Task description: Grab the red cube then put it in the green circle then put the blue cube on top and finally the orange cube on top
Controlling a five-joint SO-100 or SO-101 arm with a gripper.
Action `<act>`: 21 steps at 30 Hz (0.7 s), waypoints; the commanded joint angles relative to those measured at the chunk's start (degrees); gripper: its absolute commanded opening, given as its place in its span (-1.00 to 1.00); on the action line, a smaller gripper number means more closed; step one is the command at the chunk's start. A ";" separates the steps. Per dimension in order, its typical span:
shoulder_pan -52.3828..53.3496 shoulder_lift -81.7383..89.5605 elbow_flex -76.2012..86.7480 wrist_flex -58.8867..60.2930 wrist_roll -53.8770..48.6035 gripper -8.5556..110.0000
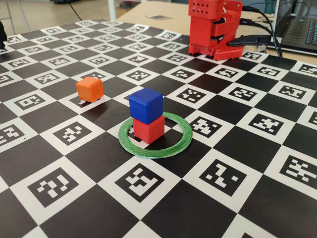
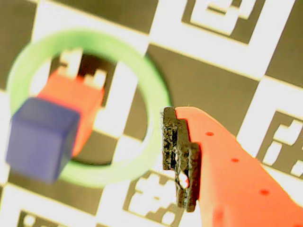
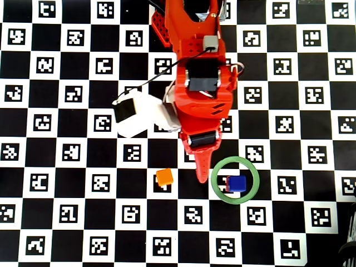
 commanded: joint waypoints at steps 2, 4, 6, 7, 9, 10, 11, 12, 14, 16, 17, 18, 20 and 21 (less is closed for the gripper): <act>2.55 2.90 0.00 3.87 -3.43 -0.11; 3.43 2.37 0.09 3.16 -5.01 -0.10; 4.31 1.93 0.09 2.64 -6.77 -0.10; 4.83 1.67 0.09 2.46 -7.65 -0.09; 5.98 0.62 -0.18 2.02 -9.23 -0.09; 6.42 -0.09 -0.35 1.85 -9.40 -0.09; 6.86 -0.79 -0.53 1.49 -9.23 -0.09; 7.21 -1.41 -0.53 1.05 -8.61 -0.08; 7.65 -2.64 -0.44 0.09 -6.50 -0.08; 7.73 -3.78 -0.18 -1.05 -4.31 -0.07; 7.65 -4.31 -0.18 -1.49 -3.43 -0.07; 7.47 -5.01 -0.26 -1.93 -2.64 -0.07; 7.12 -6.33 -0.35 -2.99 -1.14 -0.07; 6.86 -7.03 -0.35 -3.43 -0.53 -0.07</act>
